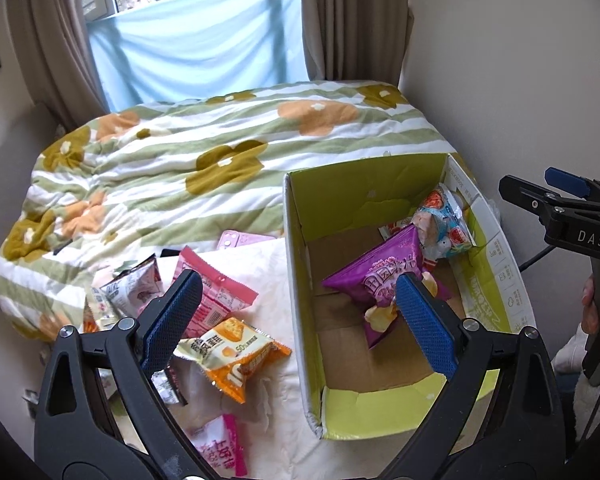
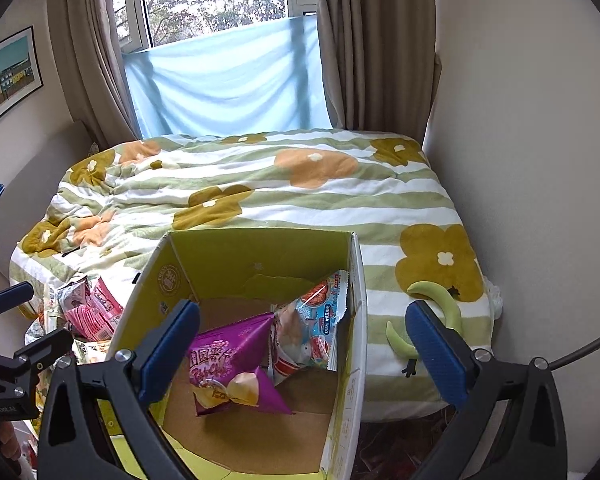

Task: Organize snacks
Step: 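Open the left gripper to drop the purple bag while the right drops the OISHI bag, then move both grippers back toward the remaining snacks on the table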

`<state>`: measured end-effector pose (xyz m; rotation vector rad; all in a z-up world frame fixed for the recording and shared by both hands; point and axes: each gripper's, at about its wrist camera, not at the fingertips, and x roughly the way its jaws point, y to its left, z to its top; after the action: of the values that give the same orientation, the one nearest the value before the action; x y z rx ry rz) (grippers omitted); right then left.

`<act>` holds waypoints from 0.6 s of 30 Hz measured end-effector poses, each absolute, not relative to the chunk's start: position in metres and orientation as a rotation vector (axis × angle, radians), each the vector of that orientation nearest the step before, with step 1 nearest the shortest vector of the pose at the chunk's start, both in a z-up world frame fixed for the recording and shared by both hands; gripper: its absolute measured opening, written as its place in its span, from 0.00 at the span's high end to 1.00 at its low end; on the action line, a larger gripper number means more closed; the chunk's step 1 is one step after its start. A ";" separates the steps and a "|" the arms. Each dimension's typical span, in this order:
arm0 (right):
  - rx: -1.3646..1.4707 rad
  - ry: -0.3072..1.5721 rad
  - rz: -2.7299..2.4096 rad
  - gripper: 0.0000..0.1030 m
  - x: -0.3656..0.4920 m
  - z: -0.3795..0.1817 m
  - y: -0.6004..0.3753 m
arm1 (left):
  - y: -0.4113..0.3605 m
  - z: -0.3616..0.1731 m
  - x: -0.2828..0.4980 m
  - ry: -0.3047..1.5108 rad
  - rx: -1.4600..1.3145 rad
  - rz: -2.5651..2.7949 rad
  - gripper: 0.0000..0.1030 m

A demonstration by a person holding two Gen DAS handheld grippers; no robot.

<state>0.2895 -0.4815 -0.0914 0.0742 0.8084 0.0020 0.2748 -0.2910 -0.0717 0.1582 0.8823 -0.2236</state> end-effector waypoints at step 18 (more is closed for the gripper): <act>0.136 0.711 -0.046 0.01 0.149 -0.060 -0.372 | -0.133 -0.054 0.149 0.821 0.141 -0.218 0.06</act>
<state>0.1492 -0.3722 -0.0602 0.1356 0.7114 -0.0463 0.1488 -0.1328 -0.0543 0.1411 0.8212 -0.2176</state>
